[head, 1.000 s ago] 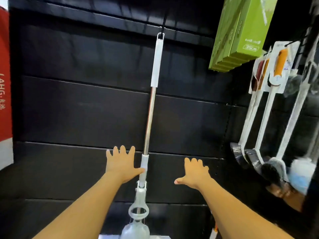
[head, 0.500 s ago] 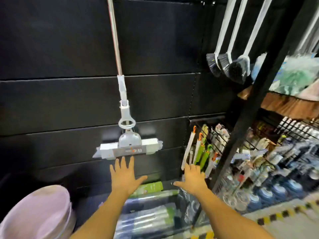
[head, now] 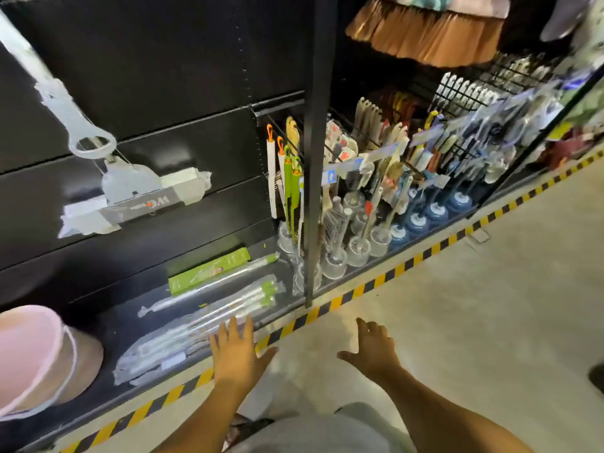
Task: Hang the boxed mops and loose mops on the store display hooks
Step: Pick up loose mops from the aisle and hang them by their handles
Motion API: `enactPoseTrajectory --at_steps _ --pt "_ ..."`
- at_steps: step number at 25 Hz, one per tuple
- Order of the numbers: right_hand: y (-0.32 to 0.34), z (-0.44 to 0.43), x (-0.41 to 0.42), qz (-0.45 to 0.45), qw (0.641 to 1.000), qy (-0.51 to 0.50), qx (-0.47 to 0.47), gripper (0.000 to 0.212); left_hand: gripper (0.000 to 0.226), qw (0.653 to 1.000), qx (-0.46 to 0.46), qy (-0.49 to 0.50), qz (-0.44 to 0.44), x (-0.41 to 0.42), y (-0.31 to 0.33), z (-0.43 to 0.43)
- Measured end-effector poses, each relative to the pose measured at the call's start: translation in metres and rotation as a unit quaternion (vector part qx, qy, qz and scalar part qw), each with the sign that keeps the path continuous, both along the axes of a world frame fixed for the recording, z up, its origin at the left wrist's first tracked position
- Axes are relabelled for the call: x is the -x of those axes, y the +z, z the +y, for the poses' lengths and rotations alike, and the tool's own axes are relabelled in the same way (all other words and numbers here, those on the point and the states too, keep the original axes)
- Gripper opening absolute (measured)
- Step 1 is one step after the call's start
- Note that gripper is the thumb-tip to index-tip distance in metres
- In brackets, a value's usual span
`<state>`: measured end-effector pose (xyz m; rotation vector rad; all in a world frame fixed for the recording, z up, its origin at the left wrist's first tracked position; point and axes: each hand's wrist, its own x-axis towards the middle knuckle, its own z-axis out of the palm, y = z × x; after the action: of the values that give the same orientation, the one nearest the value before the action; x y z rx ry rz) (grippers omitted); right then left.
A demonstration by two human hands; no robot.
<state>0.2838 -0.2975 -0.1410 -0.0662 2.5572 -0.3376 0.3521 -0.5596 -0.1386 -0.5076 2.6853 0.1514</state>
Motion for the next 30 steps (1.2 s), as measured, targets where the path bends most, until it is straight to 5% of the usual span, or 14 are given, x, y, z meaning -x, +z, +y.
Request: enactPoseTrajectory --at_steps 10,17,26,30 --pt "-0.029 0.124 -0.071 -0.065 0.977 -0.198 0.034 0.091 0.092 0.986 -0.001 -0.155 -0.052 0.004 -0.012 0.141" --pt "-0.033 0.141 -0.146 -0.079 0.885 -0.453 0.075 0.087 0.094 0.946 0.011 -0.298 -0.127 0.034 -0.033 0.185" --pt "-0.026 0.109 -0.262 -0.085 0.681 -0.723 0.075 0.085 0.088 0.789 0.012 -0.591 -0.168 0.050 -0.049 0.279" --pt "-0.033 0.083 -0.291 -0.083 0.629 -0.769 0.080 0.084 0.088 0.700 0.024 -0.697 -0.152 0.020 -0.056 0.312"
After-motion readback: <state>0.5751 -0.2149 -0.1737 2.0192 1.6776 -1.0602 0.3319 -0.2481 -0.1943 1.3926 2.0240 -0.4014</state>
